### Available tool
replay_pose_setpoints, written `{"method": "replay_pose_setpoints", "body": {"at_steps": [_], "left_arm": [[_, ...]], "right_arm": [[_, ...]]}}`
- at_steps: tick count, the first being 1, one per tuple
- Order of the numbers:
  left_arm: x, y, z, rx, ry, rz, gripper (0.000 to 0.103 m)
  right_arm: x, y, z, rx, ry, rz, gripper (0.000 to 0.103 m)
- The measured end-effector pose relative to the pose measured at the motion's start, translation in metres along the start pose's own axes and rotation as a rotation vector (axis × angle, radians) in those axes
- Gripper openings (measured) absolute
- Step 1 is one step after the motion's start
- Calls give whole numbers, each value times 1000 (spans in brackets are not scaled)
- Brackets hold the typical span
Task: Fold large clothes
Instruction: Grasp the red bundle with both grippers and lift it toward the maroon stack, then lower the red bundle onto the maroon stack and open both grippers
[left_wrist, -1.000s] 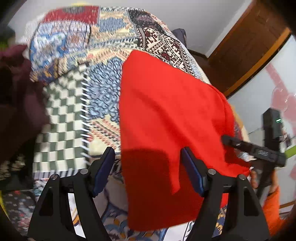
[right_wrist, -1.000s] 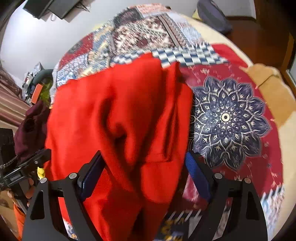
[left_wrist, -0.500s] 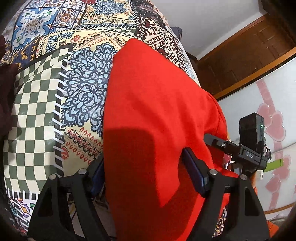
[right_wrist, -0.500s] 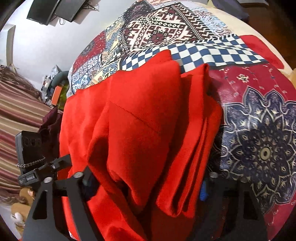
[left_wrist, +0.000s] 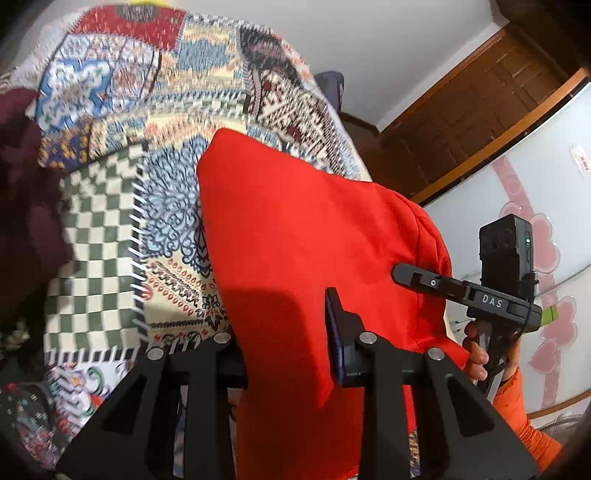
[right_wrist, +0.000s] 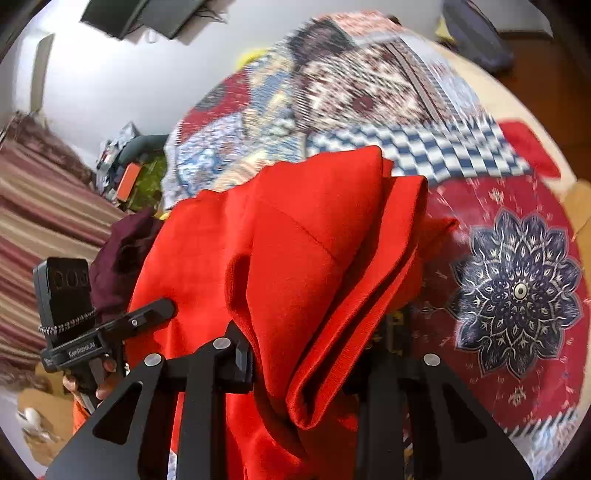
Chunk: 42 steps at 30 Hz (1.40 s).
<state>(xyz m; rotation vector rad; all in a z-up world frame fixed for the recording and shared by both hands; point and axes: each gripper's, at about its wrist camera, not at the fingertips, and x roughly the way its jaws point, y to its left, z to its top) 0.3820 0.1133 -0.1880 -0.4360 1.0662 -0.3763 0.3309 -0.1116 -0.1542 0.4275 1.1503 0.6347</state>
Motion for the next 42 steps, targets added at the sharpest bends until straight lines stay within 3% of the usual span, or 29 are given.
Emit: {"method": "replay_pose_setpoints", "body": {"at_steps": [7, 13, 19, 25, 32, 37, 42], "left_arm": [[-101, -13, 6, 47, -153, 8, 30], [-183, -1, 23, 55, -277, 55, 30], [-264, 41, 36, 25, -367, 129, 30], [-323, 96, 43, -22, -412, 233, 30], [-324, 183, 49, -151, -362, 296, 30], [-298, 250, 42, -240, -294, 370, 34], [-297, 272, 27, -267, -317, 310, 39]], "right_arm": [[-33, 74, 15, -106, -87, 33, 26], [-27, 155, 38, -206, -134, 70, 26], [3, 230, 54, -293, -137, 136, 26], [65, 294, 68, -341, -89, 213, 26], [152, 320, 74, -324, 35, 243, 26], [236, 317, 67, -328, 138, 148, 28], [256, 309, 67, -329, 144, 140, 39]]}}
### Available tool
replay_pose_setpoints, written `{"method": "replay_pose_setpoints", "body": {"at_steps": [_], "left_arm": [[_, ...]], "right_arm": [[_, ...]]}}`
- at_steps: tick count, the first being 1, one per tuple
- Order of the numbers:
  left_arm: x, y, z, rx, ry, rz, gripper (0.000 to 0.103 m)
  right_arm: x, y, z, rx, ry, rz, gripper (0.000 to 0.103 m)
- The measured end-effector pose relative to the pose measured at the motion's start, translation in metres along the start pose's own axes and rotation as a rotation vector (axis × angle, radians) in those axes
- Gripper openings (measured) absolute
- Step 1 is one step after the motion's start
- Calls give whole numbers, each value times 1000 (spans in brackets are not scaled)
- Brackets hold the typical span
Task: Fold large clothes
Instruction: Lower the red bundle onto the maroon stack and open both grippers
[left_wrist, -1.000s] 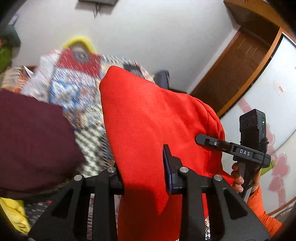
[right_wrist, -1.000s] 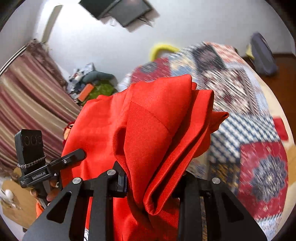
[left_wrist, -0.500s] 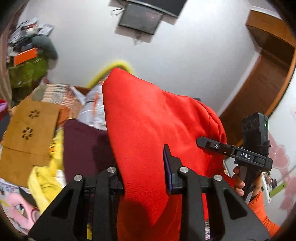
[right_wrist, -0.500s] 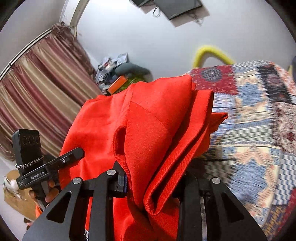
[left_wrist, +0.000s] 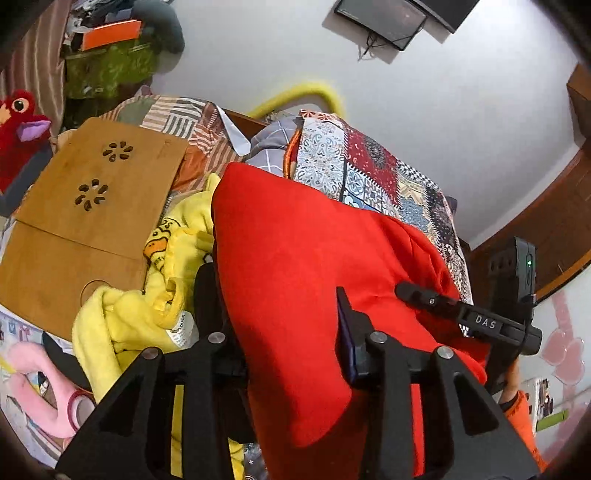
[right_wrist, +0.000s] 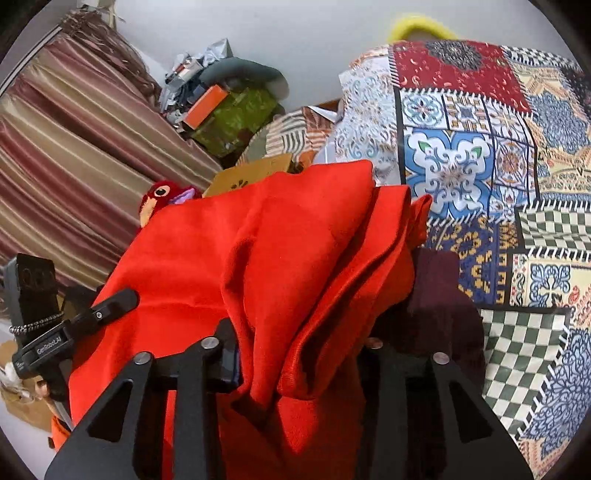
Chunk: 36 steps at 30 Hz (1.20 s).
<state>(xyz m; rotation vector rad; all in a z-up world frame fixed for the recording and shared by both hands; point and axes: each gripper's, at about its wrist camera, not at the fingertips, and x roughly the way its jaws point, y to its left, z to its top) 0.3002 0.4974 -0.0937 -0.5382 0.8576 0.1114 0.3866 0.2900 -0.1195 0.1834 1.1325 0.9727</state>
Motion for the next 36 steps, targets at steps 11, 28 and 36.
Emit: {"method": "replay_pose_setpoints", "body": {"at_steps": [11, 28, 36], "left_arm": [[-27, -65, -14, 234, -77, 263, 45], [-35, -62, -73, 338, -89, 351, 53], [-58, -63, -85, 287, -112, 325, 54]], "right_arm": [[-69, 42, -8, -246, -91, -295, 51], [-10, 65, -55, -344, 7, -148, 58], [-41, 62, -66, -344, 21, -188, 61]]}}
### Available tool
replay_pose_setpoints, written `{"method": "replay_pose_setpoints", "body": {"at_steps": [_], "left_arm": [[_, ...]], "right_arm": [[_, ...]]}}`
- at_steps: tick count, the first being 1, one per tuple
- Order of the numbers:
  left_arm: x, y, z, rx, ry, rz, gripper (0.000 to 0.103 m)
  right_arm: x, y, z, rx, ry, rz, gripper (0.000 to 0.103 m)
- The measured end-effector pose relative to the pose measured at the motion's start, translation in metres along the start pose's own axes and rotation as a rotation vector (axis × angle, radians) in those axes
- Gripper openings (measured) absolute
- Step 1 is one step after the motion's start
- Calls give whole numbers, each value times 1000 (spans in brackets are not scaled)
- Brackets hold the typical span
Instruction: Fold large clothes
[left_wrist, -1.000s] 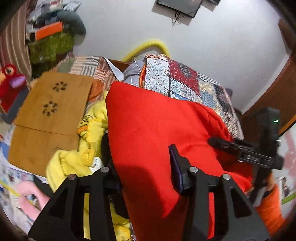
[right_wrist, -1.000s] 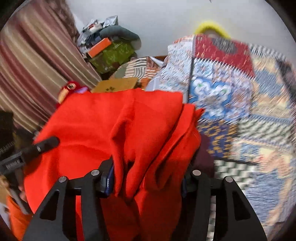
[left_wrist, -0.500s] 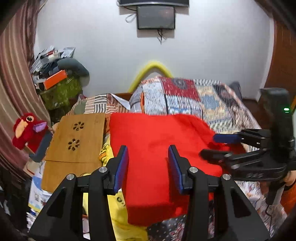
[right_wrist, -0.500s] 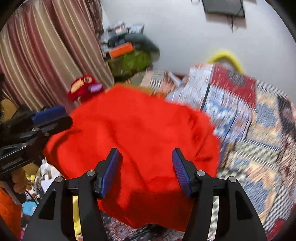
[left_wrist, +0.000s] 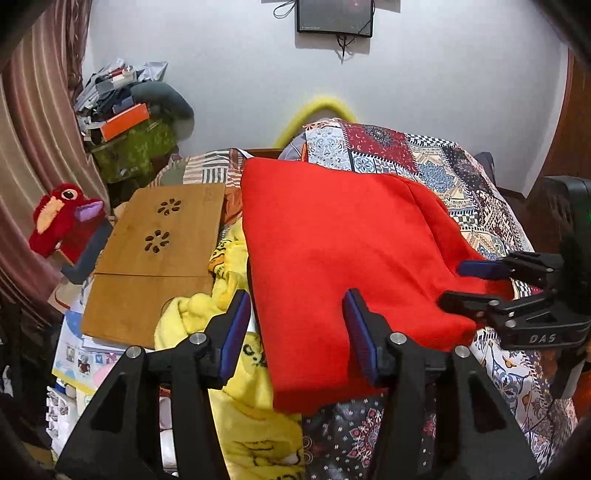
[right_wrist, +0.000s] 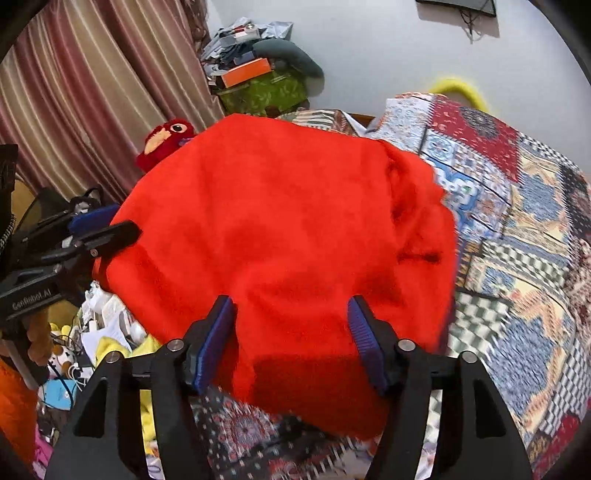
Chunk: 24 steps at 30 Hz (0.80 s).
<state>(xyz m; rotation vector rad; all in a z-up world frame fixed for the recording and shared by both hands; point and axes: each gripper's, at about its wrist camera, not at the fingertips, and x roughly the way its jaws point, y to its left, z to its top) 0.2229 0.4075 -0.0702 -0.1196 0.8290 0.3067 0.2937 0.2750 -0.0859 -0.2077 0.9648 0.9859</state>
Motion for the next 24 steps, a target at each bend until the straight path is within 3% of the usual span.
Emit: {"method": "replay_pose_setpoints", "body": {"at_steps": [5, 11, 24], "left_arm": [[-23, -11, -10, 8, 9, 13, 54], [-77, -31, -24, 18, -56, 46, 53], [-262, -93, -50, 0, -508, 44, 54]], "right_arm": [[-33, -8, -18, 13, -11, -49, 61], [-99, -4, -29, 54, -141, -96, 61], [-271, 73, -72, -11, -634, -136, 61]]}}
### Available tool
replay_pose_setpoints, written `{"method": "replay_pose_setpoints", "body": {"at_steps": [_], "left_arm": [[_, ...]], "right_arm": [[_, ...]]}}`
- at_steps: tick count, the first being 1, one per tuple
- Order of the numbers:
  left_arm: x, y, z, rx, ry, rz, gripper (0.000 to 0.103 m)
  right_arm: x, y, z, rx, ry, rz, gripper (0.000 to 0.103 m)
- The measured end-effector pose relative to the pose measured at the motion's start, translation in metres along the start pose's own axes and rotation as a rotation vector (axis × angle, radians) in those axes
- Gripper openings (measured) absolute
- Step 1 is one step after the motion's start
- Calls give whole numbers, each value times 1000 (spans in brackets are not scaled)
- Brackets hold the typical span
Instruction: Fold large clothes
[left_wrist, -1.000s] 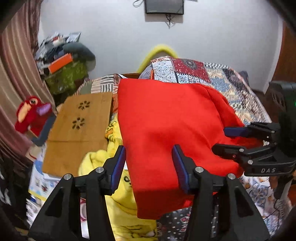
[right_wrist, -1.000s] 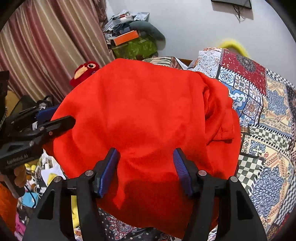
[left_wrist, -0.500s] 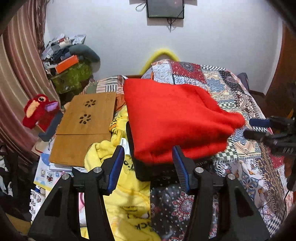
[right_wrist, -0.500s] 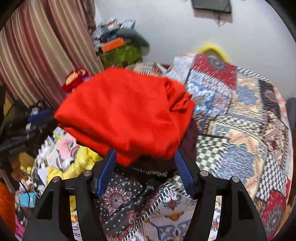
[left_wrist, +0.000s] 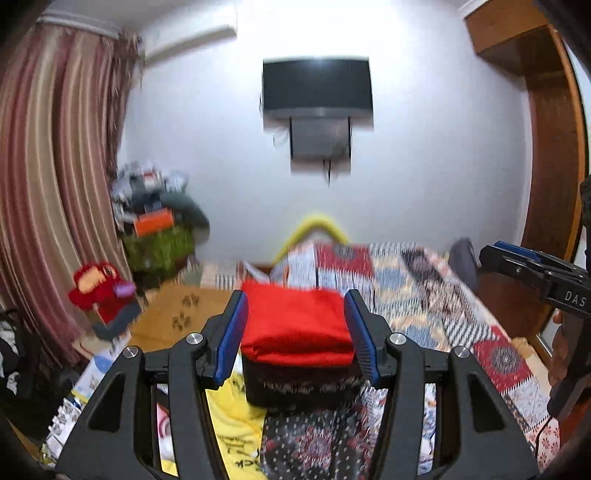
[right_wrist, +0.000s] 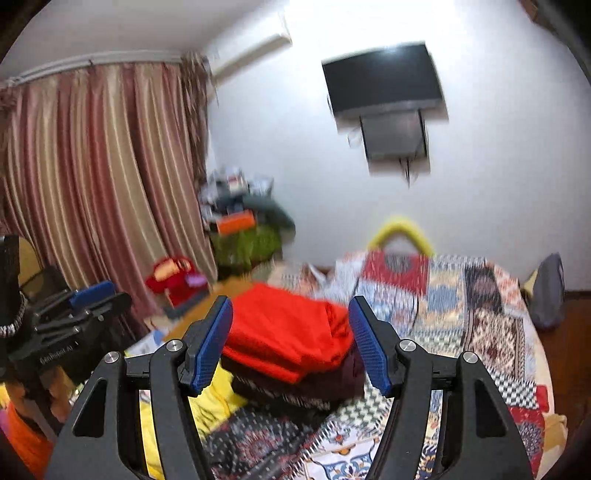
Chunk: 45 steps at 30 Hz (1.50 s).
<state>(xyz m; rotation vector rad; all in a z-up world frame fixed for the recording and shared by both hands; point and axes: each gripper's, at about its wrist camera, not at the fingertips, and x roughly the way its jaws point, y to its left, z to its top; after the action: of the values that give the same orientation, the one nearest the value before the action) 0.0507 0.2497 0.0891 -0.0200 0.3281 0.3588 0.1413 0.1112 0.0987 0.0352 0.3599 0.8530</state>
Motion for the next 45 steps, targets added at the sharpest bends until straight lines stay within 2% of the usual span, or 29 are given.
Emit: {"method": "replay_pose_setpoints", "body": {"at_steps": [4, 7, 9, 11, 13, 14, 16, 18, 19, 20, 22, 45], "left_arm": [[-44, -18, -1, 9, -108, 18, 54], [-68, -28, -5, 9, -163, 33, 54], [-78, -32, -9, 4, -183, 35, 59], [-85, -34, -13, -7, -197, 37, 70], [-88, -36, -16, -6, -206, 46, 73], [-89, -37, -18, -6, -208, 55, 78], [-91, -38, -20, -18, -214, 74, 88], [-92, -37, -22, -33, -221, 85, 92], [-92, -35, -23, -40, -220, 90, 93], [-92, -34, -23, -42, -218, 92, 94], [-92, -33, -25, -45, -216, 99, 94], [-88, -40, -35, -54, -199, 99, 95]], "right_arm": [[-36, 18, 2, -7, -103, 3, 61], [-48, 27, 0, -21, -135, -7, 62], [-53, 35, -3, -40, -149, -11, 63], [-57, 41, -6, -59, -161, -23, 71], [-62, 46, -10, -73, -181, -41, 78], [-66, 47, -13, -74, -187, -48, 82], [-65, 48, -13, -79, -196, -69, 86], [-63, 48, -12, -85, -194, -84, 89], [-62, 47, -11, -88, -193, -92, 95], [-63, 48, -12, -89, -193, -99, 99], [-62, 46, -12, -92, -200, -117, 100], [-65, 43, -22, -86, -161, -130, 101]]}}
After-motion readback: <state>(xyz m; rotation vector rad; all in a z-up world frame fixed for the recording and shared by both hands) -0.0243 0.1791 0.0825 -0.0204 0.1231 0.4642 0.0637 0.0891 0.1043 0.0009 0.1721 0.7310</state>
